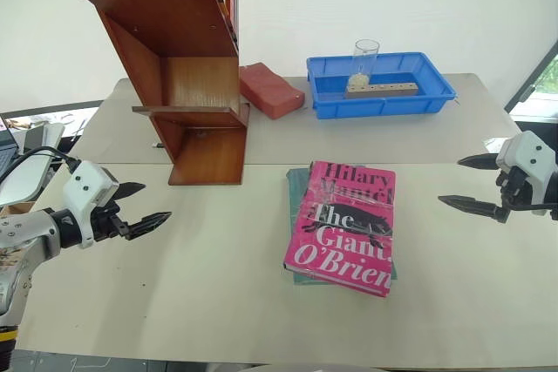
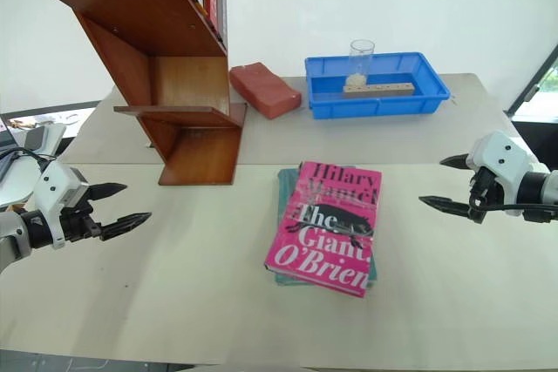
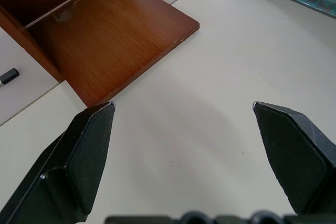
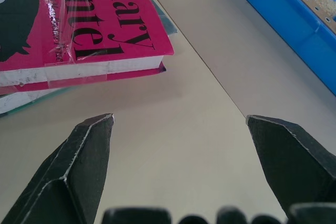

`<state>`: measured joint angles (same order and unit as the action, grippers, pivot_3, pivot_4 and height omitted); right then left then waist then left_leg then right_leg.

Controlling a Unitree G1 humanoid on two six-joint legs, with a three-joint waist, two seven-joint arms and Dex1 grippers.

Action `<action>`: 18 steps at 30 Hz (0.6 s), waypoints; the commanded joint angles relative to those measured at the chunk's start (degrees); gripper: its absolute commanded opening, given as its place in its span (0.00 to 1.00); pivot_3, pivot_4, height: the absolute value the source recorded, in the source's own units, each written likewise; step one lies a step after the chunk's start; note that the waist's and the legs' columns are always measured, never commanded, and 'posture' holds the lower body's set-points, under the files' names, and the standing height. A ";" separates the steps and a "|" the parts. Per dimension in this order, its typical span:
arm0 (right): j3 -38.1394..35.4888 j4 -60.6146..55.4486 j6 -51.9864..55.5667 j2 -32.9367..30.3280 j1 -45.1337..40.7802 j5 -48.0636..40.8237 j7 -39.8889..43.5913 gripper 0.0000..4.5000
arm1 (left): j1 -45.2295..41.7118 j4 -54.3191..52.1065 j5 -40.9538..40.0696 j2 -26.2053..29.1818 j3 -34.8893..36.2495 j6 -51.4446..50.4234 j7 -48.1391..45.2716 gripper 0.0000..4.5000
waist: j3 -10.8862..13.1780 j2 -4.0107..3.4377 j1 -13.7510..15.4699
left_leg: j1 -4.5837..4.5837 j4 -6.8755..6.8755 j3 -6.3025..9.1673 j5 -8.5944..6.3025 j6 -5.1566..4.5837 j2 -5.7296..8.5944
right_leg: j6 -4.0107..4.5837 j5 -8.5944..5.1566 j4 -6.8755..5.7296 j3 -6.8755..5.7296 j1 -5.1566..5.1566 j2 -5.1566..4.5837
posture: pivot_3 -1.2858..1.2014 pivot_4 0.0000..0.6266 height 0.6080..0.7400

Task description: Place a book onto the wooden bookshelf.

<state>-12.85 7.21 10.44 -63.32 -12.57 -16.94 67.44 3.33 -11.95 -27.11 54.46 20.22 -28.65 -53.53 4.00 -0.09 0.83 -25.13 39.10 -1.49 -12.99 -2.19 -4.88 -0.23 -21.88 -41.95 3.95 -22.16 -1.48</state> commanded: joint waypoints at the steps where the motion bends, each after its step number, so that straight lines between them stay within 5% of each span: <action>1: -1.00 -1.07 -0.24 0.08 -1.85 0.04 -1.05 0.99 | -1.09 -0.68 -1.46 1.35 1.40 -2.19 -1.15 1.00 | 0.00 0.00 0.00 | 0.00 0.00 0.00 0.00 0.00 0.00 | 0.00 0.00 0.00 0.00 0.00 0.00 | 0.52 0.24 0.22; 18: -0.57 -0.19 -1.98 2.70 -5.01 2.78 -5.86 0.99 | -3.96 6.20 6.41 -0.08 -1.21 11.17 -2.72 1.00 | 0.00 -0.02 0.05 | 0.01 -0.01 -0.04 0.00 0.00 -0.01 | 0.01 0.00 -0.02 0.02 -0.01 0.00 | 0.52 0.24 0.22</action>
<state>-12.19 8.48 8.99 -60.47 -16.71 -13.67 62.12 0.58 -5.73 -20.33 54.46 18.51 -19.13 -55.89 4.00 -0.10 0.88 -25.12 39.10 -1.53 -12.99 -2.19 -4.89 -0.22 -21.88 -41.97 3.96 -22.17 -1.48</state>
